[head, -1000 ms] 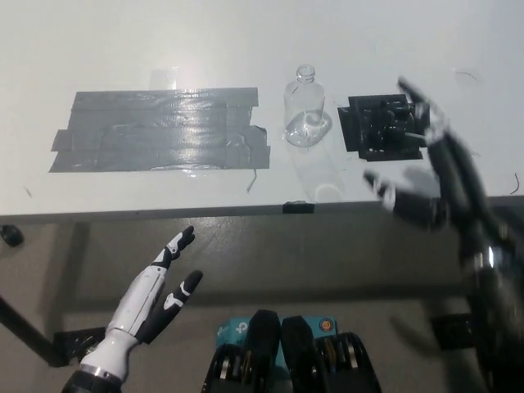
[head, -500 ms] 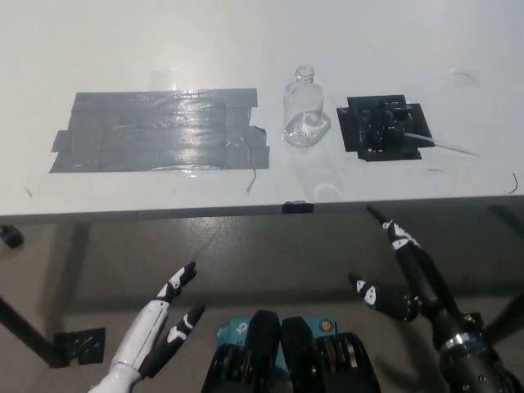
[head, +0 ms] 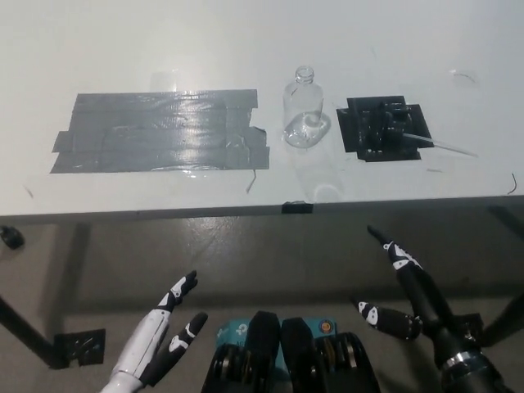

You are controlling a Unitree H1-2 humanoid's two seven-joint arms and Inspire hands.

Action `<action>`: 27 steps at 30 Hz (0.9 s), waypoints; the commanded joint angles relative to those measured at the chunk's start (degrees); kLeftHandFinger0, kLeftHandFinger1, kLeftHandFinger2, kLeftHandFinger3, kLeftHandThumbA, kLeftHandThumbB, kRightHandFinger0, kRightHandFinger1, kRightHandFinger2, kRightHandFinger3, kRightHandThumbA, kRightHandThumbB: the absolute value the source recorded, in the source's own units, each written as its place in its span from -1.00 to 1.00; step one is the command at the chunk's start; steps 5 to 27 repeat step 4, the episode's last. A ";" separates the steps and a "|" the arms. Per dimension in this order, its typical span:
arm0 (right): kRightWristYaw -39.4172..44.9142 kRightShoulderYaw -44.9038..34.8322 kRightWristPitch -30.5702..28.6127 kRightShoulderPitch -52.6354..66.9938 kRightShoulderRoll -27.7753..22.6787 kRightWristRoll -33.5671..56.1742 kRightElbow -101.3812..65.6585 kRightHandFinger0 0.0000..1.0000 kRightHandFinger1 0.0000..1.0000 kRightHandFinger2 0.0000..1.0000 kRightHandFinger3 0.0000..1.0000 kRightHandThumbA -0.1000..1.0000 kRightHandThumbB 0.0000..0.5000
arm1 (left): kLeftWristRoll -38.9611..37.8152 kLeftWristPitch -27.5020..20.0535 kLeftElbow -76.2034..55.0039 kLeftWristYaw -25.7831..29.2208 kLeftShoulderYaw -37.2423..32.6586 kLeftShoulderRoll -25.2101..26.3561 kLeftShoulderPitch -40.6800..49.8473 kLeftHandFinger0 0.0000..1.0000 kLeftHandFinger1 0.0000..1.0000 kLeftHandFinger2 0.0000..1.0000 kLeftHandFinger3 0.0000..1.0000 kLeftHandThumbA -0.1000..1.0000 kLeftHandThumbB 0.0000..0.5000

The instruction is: The robot grabs the black lid of the spray bottle on the desk and places it on the black area of the desk

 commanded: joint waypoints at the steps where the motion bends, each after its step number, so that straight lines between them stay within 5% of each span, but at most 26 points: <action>1: 0.06 -0.06 -1.28 -1.35 -0.63 -1.19 -1.96 1.00 1.00 1.00 1.00 0.52 -0.24 | -0.02 -1.62 -1.67 1.20 0.28 0.13 -0.56 1.00 1.00 1.00 1.00 0.94 -0.95; 27: 0.23 -0.24 -1.49 -1.62 -0.73 -0.89 -1.65 1.00 1.00 1.00 1.00 0.51 -0.24 | -0.01 -1.67 -1.60 1.25 0.31 0.12 -0.63 1.00 1.00 1.00 1.00 0.95 -0.94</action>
